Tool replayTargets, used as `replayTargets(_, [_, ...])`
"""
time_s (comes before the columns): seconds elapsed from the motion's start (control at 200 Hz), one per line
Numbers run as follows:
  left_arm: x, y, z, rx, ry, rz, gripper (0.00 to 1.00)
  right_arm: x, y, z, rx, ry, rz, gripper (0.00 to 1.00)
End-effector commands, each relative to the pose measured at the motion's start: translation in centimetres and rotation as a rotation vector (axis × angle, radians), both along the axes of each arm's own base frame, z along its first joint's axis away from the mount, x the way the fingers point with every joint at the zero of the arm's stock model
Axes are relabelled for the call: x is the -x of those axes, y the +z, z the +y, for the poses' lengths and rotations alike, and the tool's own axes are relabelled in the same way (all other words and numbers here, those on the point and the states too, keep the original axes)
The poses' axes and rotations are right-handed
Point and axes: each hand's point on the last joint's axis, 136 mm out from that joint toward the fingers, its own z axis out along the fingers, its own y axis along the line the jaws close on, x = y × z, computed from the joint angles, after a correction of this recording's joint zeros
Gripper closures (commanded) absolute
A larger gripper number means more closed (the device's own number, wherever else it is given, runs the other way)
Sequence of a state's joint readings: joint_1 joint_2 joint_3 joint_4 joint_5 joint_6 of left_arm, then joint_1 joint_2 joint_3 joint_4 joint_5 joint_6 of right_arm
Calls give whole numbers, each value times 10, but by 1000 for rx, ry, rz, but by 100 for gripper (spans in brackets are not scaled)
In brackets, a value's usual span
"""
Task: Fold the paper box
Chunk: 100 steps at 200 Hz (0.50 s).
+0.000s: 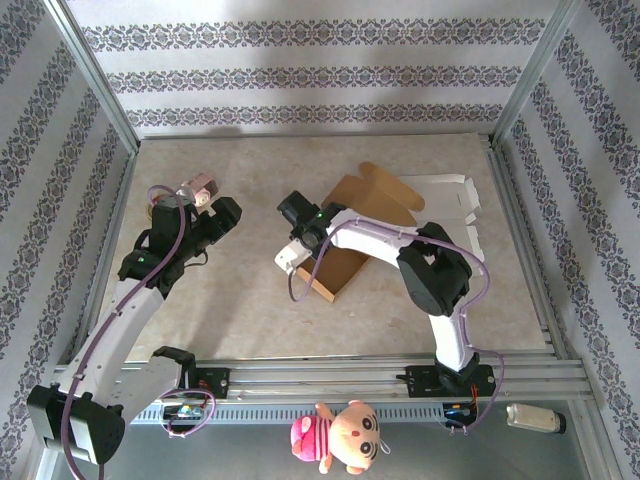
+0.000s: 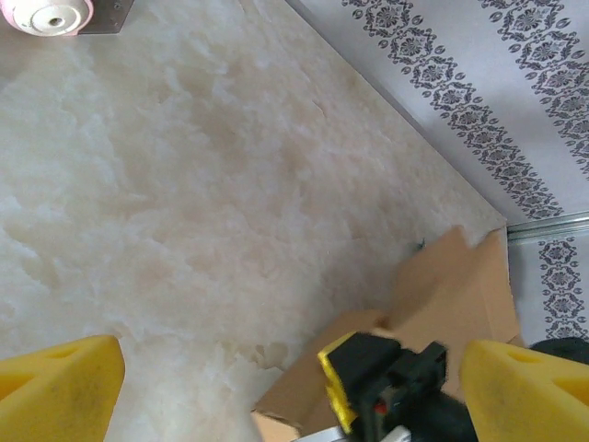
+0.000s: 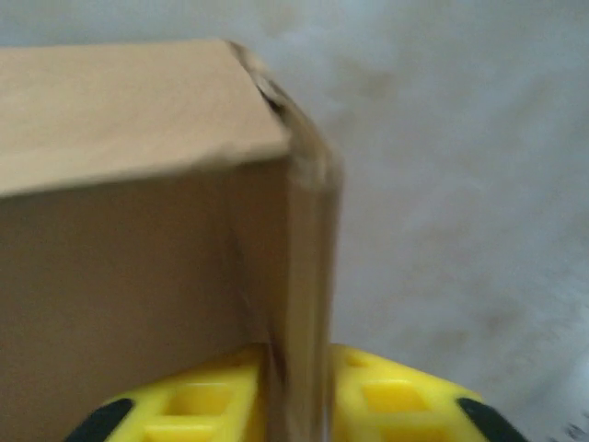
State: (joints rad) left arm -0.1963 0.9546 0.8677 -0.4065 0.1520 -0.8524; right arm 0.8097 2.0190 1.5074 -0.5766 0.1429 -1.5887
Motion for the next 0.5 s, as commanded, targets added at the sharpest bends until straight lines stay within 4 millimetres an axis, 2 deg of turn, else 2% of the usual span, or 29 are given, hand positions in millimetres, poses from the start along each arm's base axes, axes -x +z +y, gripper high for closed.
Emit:
replayTargets(0.0, [3, -2, -1, -7, -2, 7, 6, -15, 41, 7, -118, -73, -85, 71])
replayTargets(0.155, [-7, -8, -7, 4, -21, 25, 6, -7, 66, -3, -206, -141, -70, 61])
replayTargets(0.21, [-10, -9, -10, 12, -36, 28, 6, -9, 78, -7, -276, -239, -54, 61])
replayTargets(0.25, [-12, -9, -15, 15, -62, 22, 6, -12, 93, -9, -366, -355, -30, 60])
replayTargets(0.3, [-14, -6, -23, 14, -116, 2, 7, -18, 116, -16, -503, -551, 23, 58])
replayTargets(0.335, [-15, -2, -30, 16, -165, -22, 6, -25, 133, -25, -615, -720, 59, 53])
replayTargets(0.405, [-15, 6, -45, 8, -269, -67, 6, -41, 160, -58, -878, -1172, 168, 44])
replayTargets(0.445, [-13, 9, -52, -1, -328, -84, 5, -43, 164, -88, -988, -1437, 258, 42])
replayTargets(0.495, [-9, 13, -64, -14, -415, -106, 3, -36, 158, -120, -1076, -1706, 424, 43])
